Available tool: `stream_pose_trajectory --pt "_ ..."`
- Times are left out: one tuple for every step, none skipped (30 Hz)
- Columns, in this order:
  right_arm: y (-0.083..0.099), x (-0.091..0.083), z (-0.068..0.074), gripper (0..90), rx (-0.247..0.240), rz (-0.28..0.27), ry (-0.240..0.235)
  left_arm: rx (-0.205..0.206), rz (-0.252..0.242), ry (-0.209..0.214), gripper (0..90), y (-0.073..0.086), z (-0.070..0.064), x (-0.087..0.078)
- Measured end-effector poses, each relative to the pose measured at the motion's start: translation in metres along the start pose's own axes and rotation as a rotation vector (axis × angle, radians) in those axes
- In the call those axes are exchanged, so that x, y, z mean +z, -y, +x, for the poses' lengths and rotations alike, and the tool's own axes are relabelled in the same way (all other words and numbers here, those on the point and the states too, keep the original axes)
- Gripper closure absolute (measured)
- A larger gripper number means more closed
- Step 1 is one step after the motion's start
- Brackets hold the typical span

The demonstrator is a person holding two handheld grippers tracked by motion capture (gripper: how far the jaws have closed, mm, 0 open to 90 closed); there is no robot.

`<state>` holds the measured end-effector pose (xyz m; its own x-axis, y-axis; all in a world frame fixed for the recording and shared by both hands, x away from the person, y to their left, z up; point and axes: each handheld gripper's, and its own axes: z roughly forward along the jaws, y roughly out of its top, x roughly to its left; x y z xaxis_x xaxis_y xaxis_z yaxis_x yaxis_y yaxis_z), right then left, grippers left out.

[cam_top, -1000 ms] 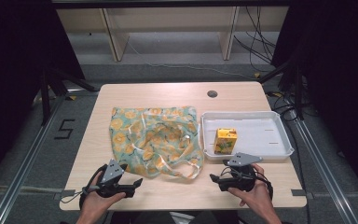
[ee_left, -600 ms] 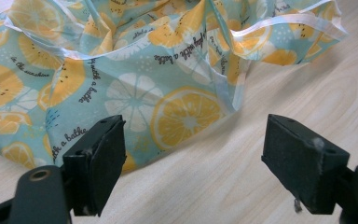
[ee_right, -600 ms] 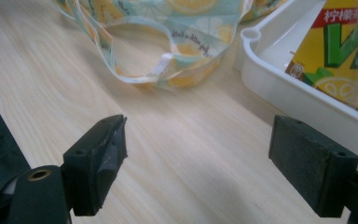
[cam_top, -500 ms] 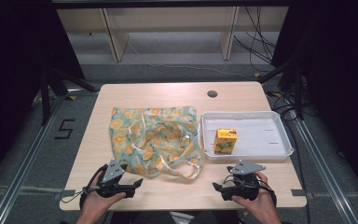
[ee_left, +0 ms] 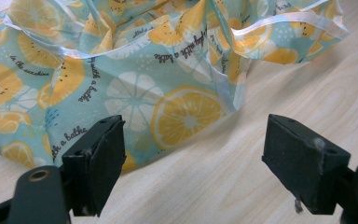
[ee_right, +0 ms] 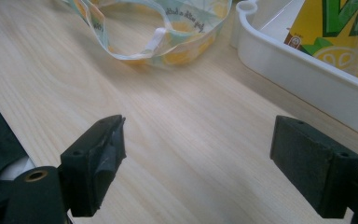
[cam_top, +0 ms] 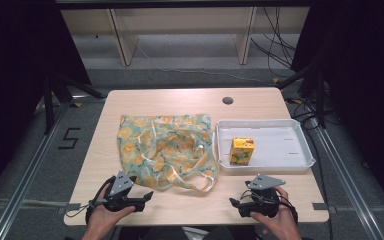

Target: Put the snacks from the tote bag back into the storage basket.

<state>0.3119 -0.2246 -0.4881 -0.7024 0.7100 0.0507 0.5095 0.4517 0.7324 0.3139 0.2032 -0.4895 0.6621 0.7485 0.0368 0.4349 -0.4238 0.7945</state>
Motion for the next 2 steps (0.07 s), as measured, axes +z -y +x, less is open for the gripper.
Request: stream_pose_trajectory --pt "0.0001 -0.0006 0.0004 18.9 0.012 0.002 0.009 0.000 -0.001 -0.001 20.4 0.0000 0.0000 0.0000" --pt "0.0005 0.0002 -0.0006 18.9 0.003 -0.003 0.009 0.000 0.000 0.000 20.5 -0.0001 -0.0001 0.0001"
